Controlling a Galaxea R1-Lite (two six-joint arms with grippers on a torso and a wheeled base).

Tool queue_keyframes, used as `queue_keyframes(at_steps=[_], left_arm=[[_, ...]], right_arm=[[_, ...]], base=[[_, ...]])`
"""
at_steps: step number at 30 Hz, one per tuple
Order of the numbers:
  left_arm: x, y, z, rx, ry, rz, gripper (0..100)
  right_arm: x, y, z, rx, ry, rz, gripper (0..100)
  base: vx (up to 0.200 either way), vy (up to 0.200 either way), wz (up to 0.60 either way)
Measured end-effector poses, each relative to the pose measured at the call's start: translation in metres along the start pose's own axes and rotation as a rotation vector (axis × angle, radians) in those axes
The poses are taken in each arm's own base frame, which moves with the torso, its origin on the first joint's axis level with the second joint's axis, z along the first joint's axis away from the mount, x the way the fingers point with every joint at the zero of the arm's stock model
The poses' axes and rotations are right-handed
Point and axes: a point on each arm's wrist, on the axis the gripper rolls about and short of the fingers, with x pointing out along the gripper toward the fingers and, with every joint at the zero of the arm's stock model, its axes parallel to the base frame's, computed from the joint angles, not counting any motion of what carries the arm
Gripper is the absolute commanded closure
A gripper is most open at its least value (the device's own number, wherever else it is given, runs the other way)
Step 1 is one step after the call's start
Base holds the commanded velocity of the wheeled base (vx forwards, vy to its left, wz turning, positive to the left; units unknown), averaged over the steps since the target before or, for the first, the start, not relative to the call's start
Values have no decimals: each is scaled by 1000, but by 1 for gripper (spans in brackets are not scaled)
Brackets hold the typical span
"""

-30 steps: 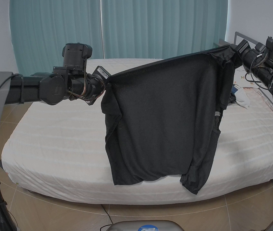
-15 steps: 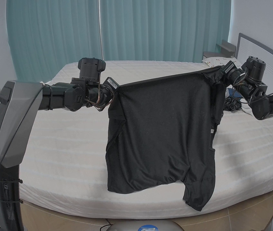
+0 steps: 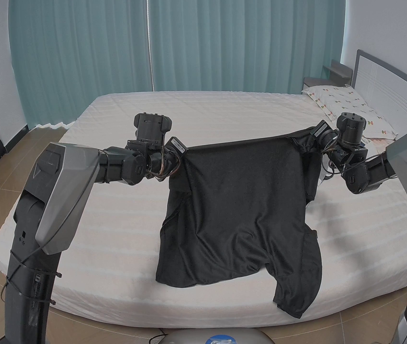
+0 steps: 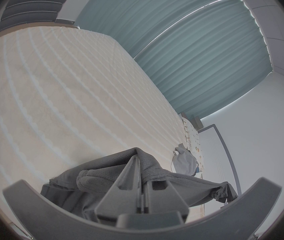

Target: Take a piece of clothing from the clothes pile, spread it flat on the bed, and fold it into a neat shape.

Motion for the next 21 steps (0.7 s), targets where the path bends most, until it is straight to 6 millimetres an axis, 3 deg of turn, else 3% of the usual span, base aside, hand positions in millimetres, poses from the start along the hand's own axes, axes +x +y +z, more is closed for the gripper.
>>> queue_keyframes(at_steps=[1,2,16,21], left_arm=[[5,4,-2,0,-3,-3,100],[8,7,-3,-1,-6,-5,0],[49,52,-22,35,-87,45,0],[54,67,-20,85,-97,90,0]], right_arm=[[4,-2,-5,-1,-2,-7,100],[7,-5,-9,-2,-1,-12,0],[33,-53,-83,-97,81,-78,0],[30,-69,-93,-116,132,-118,0]], base=[[0,0,0],[0,0,0],[0,0,0],[0,0,0]])
